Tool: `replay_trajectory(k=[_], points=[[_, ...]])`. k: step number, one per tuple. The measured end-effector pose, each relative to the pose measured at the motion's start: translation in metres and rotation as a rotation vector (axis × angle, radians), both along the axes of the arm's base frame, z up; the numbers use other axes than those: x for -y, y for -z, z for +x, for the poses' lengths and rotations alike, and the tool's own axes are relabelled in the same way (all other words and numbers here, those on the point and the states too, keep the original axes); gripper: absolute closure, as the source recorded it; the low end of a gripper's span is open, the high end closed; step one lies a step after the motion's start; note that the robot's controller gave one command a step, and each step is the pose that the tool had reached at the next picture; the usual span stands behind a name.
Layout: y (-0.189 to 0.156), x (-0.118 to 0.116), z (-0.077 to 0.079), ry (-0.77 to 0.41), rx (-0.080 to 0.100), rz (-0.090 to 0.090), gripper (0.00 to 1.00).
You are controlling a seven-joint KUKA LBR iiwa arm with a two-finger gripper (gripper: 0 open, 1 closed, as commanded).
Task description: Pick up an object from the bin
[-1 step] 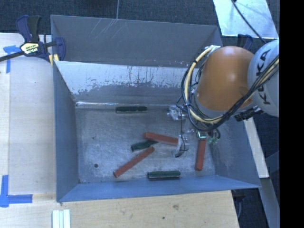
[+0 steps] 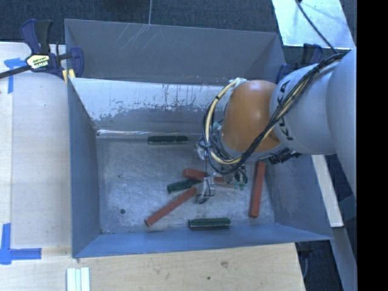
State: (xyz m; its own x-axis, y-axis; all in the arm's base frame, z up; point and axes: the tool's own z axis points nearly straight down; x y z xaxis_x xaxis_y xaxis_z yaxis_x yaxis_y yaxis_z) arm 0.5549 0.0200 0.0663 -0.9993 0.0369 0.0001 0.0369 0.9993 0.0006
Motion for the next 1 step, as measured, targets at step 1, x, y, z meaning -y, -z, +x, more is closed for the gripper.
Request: replay_trajectory(k=[1], points=[[-0.004,0.0028,-0.0065,-0.007,-0.001,-0.001,0.0]])
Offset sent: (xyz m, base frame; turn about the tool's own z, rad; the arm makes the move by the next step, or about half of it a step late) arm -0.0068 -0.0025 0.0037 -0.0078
